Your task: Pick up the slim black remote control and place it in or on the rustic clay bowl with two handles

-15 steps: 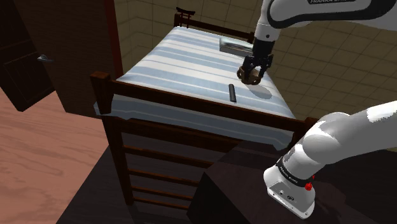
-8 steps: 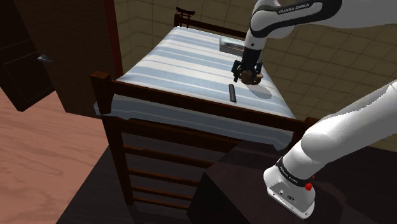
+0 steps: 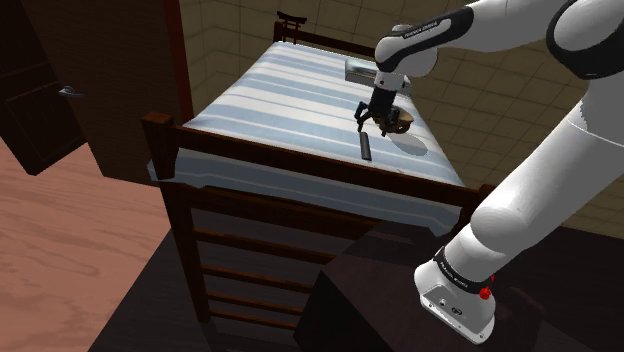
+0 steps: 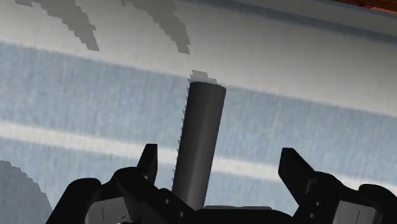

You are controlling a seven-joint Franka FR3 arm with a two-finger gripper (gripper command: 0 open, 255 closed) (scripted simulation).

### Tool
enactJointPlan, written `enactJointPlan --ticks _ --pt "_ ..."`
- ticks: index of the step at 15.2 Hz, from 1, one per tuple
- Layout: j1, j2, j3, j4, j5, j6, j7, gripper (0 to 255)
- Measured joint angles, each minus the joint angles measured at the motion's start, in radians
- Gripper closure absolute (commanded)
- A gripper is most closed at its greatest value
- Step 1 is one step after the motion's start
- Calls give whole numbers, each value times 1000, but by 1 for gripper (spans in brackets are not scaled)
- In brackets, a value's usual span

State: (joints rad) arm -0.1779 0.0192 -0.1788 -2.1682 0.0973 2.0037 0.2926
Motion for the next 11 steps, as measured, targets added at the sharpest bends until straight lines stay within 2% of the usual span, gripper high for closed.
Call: enactJointPlan --ticks 4,11 --pt "-34 130 -28 72 64 39 17 0" --pt "-37 184 -25 34 95 127 10 0"
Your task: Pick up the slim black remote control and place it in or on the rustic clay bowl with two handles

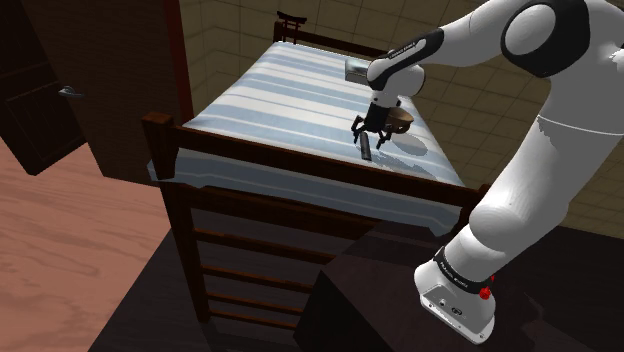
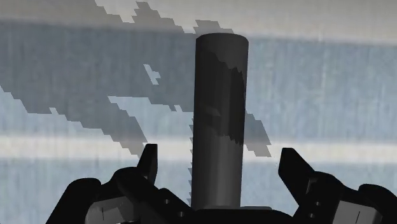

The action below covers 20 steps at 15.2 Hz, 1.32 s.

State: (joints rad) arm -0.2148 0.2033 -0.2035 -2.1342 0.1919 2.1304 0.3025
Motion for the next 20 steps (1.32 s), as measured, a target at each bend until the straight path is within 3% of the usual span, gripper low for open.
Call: enactJointPlan --ticks 7,8,20 --pt "1 7 2 -9 4 17 -2 0" --pt "1 7 2 -9 4 17 -2 255" --pt "2 -6 -1 -6 -1 5 3 255"
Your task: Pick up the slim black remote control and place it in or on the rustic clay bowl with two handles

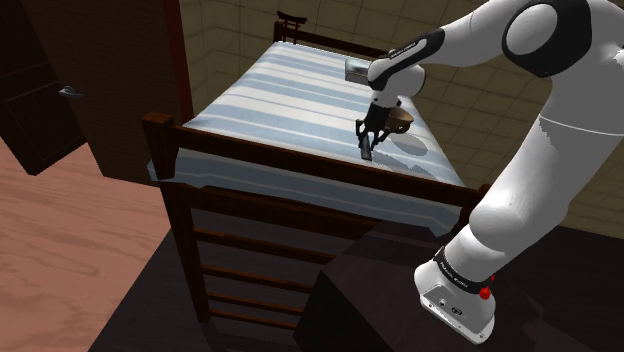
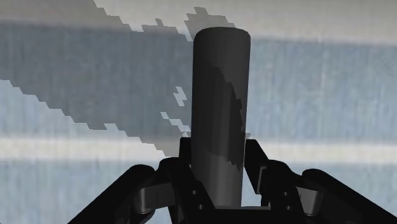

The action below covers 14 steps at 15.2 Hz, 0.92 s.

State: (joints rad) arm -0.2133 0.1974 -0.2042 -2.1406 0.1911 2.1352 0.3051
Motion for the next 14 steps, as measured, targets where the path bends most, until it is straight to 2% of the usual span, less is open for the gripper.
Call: enactJointPlan --ticks 14 --pt "4 -102 -7 68 -38 -167 40 255"
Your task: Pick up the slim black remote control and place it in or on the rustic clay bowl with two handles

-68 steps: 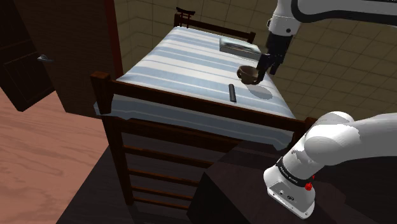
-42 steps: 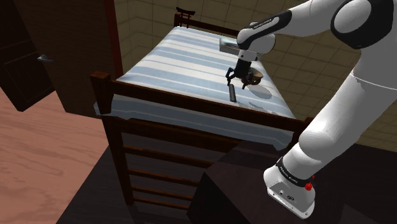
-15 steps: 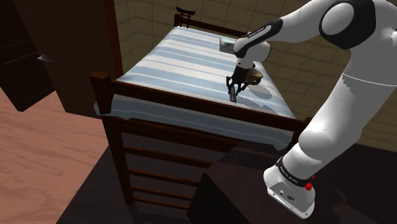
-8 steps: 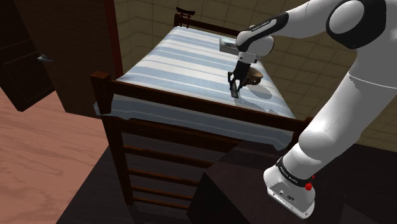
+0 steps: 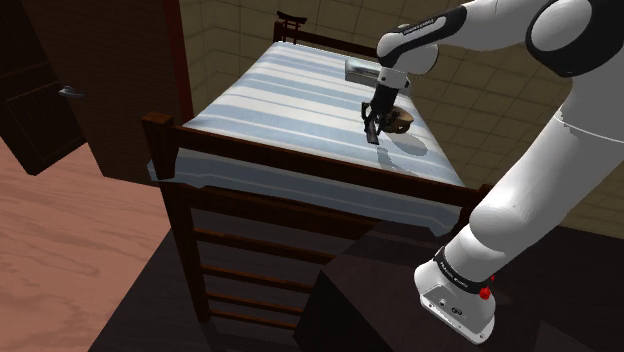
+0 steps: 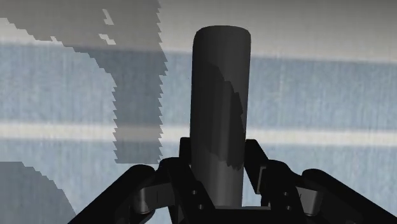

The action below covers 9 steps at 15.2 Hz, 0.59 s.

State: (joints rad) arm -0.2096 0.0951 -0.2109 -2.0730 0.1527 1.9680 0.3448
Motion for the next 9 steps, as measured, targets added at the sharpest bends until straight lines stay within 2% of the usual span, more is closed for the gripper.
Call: enactJointPlan --ticks 9 --pt "0 -44 -2 71 -16 -112 21 255"
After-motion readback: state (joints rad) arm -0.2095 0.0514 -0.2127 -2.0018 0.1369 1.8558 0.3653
